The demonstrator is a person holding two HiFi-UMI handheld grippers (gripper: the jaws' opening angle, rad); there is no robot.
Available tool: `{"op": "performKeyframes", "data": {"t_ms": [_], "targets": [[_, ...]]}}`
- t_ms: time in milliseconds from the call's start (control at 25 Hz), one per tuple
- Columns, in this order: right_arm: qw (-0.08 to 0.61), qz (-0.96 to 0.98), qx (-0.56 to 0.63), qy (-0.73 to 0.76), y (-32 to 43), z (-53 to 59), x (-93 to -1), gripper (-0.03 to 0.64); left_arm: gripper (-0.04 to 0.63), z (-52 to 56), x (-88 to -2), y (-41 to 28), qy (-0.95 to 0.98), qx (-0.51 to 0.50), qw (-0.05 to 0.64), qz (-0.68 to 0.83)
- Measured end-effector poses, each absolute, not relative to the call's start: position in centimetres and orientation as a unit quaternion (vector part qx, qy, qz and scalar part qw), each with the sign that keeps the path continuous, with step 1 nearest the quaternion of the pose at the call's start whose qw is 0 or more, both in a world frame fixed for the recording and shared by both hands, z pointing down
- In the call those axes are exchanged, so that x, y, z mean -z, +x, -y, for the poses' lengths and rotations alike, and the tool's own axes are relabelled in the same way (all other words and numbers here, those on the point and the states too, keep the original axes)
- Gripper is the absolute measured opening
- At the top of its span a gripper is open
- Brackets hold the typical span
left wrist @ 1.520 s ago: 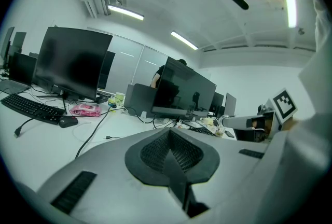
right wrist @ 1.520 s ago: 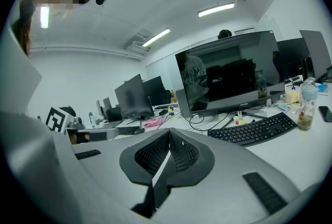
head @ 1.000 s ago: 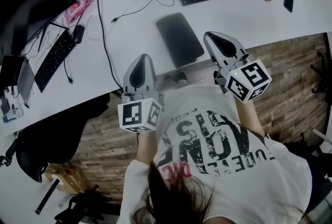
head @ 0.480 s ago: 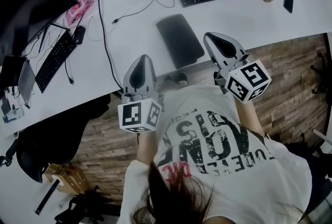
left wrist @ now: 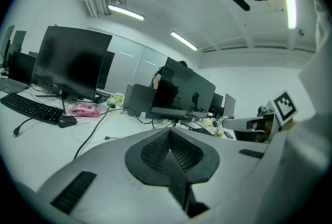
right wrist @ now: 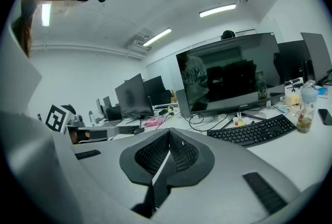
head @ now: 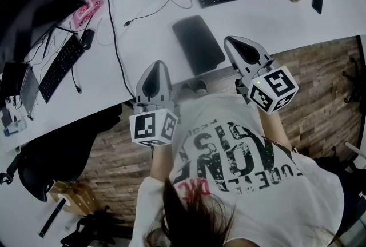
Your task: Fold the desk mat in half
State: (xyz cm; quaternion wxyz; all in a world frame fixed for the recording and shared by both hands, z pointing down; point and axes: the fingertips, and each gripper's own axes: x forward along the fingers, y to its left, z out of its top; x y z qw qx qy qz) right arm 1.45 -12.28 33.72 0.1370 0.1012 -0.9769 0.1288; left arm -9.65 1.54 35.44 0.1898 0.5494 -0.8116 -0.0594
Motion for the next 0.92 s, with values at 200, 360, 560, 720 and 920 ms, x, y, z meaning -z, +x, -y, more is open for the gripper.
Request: {"op": "performKeyframes", "data": {"t_ms": [200, 360, 560, 720, 920], "targets": [[0.137, 0.977, -0.13, 0.101, 1.61, 12.28, -33.71, 0.002, 0.002, -1.56, -35.39, -9.52, 0.55, 0.06, 0.19, 0.811], [0.137, 0.977, -0.13, 0.102, 1.61, 12.24, -33.69, 0.002, 0.002, -1.59, -35.44, -9.47, 0.55, 0.06, 0.191, 0.811], [0.137, 0.976, -0.13, 0.104, 1.66, 12.36, -33.73, 0.002, 0.003, -1.54, -35.51, -9.49, 0.549, 0.059, 0.191, 0.811], [0.137, 0.976, -0.13, 0.105, 1.75, 12.5, -33.78, 0.002, 0.002, -1.48, -35.59, -9.44, 0.549, 0.059, 0.192, 0.811], [0.136, 0.976, -0.13, 0.105, 1.86, 12.84, -33.81, 0.002, 0.002, -1.27, -35.63, -9.37, 0.549, 0.059, 0.193, 0.811]]}}
